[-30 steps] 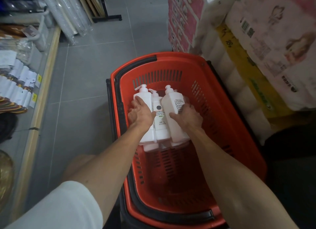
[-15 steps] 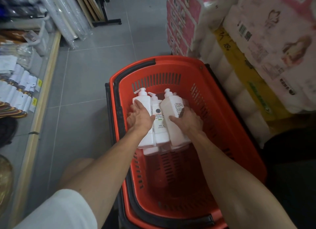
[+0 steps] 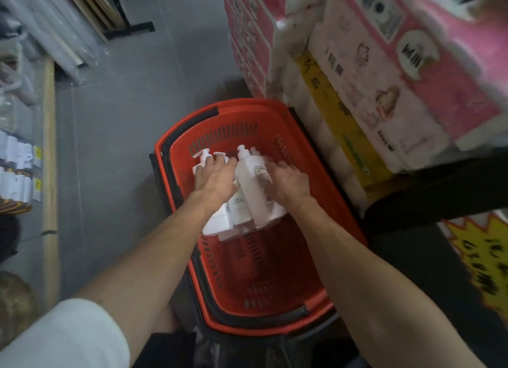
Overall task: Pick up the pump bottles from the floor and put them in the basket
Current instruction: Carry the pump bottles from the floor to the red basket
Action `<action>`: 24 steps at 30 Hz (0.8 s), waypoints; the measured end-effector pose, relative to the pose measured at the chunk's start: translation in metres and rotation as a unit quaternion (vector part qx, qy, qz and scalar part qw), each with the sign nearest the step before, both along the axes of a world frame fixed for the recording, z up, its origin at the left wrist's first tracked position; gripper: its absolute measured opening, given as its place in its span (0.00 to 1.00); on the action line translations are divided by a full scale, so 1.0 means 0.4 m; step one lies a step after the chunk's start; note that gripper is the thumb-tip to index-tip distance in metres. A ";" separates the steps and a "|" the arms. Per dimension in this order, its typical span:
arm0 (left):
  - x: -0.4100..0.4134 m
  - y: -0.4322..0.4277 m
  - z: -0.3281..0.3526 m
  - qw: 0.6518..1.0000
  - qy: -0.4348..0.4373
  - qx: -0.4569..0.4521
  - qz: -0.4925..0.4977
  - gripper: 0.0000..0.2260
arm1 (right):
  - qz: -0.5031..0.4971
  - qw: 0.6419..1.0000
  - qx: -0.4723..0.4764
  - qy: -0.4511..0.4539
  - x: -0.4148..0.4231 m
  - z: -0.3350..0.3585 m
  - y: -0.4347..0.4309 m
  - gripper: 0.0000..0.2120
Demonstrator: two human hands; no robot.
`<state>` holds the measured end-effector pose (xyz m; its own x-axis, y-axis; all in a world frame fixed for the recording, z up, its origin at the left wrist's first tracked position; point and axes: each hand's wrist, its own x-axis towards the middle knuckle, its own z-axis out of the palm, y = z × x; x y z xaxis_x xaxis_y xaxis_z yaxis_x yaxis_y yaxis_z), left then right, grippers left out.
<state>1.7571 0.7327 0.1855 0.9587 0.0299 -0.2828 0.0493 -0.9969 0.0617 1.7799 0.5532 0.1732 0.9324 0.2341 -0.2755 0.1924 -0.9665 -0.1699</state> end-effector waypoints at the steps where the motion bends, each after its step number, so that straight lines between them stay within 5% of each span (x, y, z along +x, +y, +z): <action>1: 0.001 -0.008 0.044 1.000 -0.005 0.003 -0.014 0.23 | 0.000 1.000 -0.002 0.001 -0.006 0.043 -0.005 0.29; 7: -0.002 -0.048 0.356 0.999 -0.009 0.003 -0.048 0.19 | -0.042 0.999 0.005 -0.033 -0.051 0.340 -0.042 0.14; 24: -0.081 -0.299 1.144 0.981 0.029 0.040 -0.187 0.23 | -0.142 0.989 0.001 -0.035 -0.252 1.126 -0.293 0.17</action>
<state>1.7246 0.6131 0.6430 0.8895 -0.2962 -0.3479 -0.3196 -0.9475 -0.0107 1.6791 0.4359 0.6237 0.9772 -0.0401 -0.2086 -0.0762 -0.9828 -0.1684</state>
